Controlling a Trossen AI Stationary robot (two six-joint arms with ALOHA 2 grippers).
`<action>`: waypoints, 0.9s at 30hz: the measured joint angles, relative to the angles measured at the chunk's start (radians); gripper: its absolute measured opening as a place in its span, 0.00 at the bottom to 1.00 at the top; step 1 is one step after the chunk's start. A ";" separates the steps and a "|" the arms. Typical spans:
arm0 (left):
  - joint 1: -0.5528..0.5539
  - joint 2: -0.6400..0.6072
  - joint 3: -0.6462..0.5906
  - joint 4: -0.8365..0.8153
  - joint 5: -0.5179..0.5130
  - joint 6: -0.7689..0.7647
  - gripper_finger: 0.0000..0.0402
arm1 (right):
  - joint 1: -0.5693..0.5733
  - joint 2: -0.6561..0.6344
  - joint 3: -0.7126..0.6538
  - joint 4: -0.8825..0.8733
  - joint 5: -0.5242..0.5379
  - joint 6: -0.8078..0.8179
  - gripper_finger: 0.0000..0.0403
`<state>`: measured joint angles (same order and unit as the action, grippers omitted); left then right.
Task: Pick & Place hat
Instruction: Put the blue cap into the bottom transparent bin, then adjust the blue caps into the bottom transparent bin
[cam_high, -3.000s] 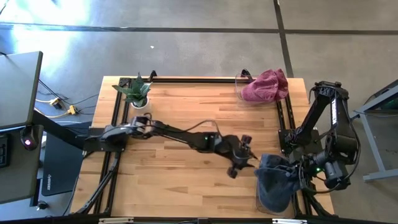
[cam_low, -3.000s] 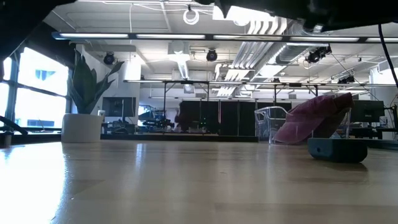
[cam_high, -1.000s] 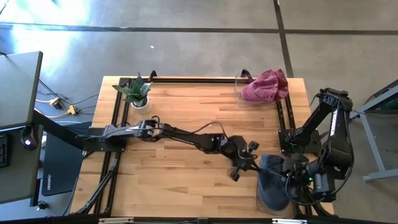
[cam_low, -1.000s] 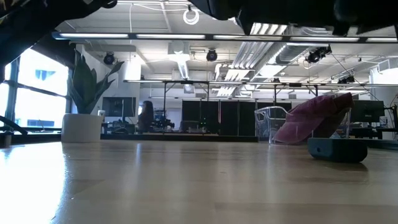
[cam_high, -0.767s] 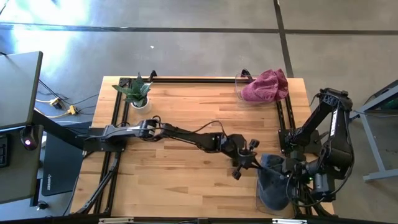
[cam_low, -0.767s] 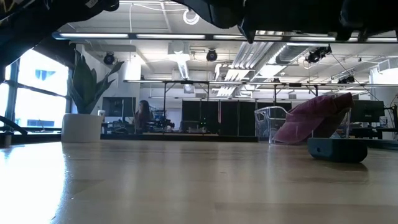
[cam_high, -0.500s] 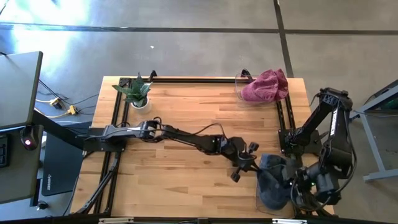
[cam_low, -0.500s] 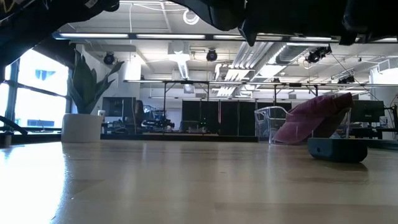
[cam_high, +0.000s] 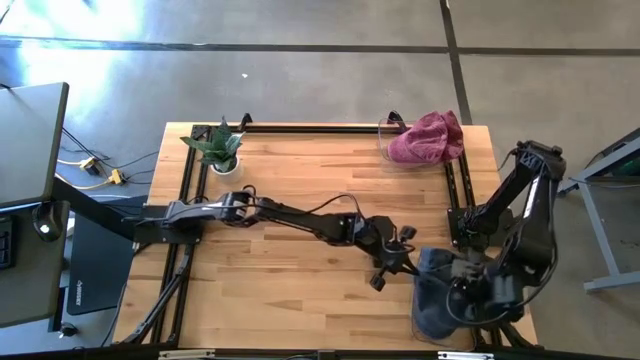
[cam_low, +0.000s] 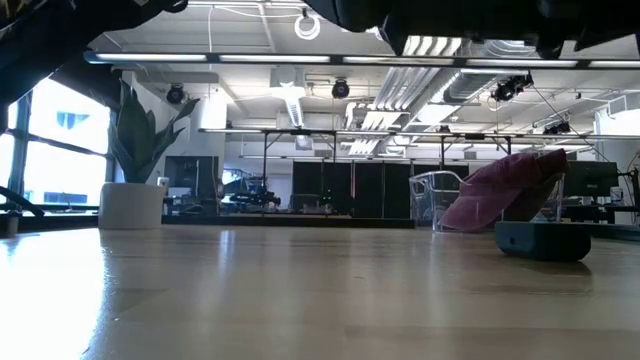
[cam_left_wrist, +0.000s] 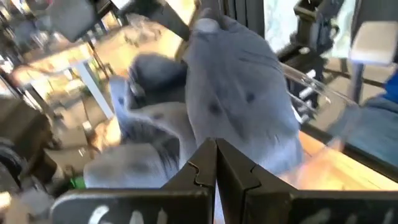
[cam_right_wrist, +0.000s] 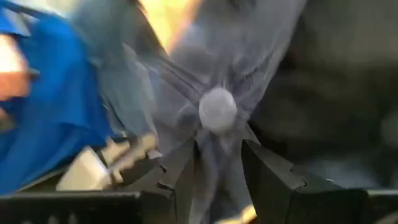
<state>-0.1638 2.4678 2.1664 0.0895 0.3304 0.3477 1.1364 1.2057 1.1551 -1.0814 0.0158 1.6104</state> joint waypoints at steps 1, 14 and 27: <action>0.000 -0.012 -0.004 -0.026 0.000 -0.004 0.00 | 0.000 0.005 -0.022 0.004 -0.048 0.031 0.31; -0.013 -0.091 -0.005 -0.185 -0.134 0.046 0.00 | 0.000 -0.084 -0.035 -0.134 -0.066 0.074 0.25; -0.070 -0.135 0.001 -0.441 -0.290 0.249 0.00 | 0.002 -0.126 -0.139 -0.219 0.082 -0.025 0.37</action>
<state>-0.2338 2.3328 2.1672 -0.3512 0.0405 0.5965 1.1387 1.0794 1.0156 -1.3003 0.0977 1.5857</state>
